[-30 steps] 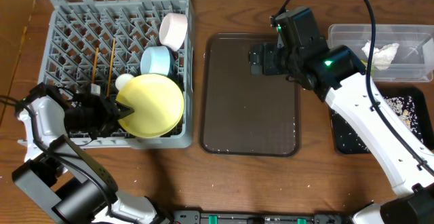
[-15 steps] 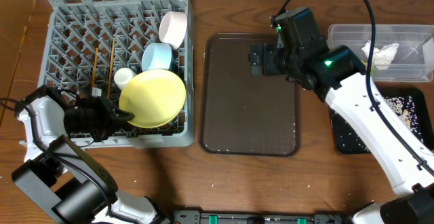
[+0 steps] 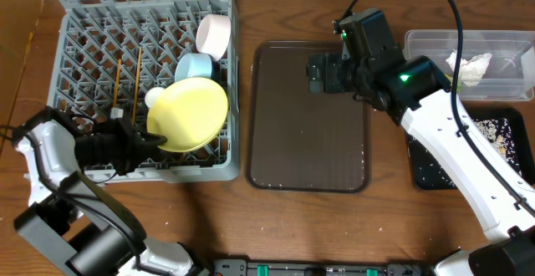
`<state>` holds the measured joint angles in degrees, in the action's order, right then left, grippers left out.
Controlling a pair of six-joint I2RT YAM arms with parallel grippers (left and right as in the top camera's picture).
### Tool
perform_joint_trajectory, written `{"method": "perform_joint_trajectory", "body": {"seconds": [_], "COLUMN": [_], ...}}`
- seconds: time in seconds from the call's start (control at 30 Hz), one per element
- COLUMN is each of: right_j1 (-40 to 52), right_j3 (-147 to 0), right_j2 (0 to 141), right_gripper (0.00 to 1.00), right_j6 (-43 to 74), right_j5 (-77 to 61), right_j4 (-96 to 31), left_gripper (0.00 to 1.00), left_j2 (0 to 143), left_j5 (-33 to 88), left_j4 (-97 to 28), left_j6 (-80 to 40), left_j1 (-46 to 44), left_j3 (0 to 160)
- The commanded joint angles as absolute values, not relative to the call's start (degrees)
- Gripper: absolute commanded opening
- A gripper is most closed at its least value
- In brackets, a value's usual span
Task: Sort waste into correct bins and load items into the dishwasher
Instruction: 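Lift the plate and stand it upright at the rack's left side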
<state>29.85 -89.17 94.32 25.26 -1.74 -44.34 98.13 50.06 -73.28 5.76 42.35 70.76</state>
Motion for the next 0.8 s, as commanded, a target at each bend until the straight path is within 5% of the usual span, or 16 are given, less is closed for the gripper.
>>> {"method": "perform_joint_trajectory", "body": {"seconds": [0.0,0.17,0.77], "right_j1": [30.04,30.02,30.02], "right_j3": [-88.79,-88.79,-88.79], "right_j2": [94.24,94.24,94.24], "right_gripper": [0.99,0.99,0.99], "right_j6": [25.63,22.85,20.29], "right_j5": [-1.52,0.14,10.09], "right_j4": [-44.12,-43.7,-43.07], "left_gripper": [0.07,0.07,0.07], "left_j2": [93.32,87.11,81.54], "left_j5": [52.51,50.63,-22.61], "left_j4": [-73.69,-71.75,-68.53], "left_j6": [5.45,3.97,-16.82], "left_j1": [43.4,43.48,24.56], "left_j3": [72.36,73.28,88.53]}}
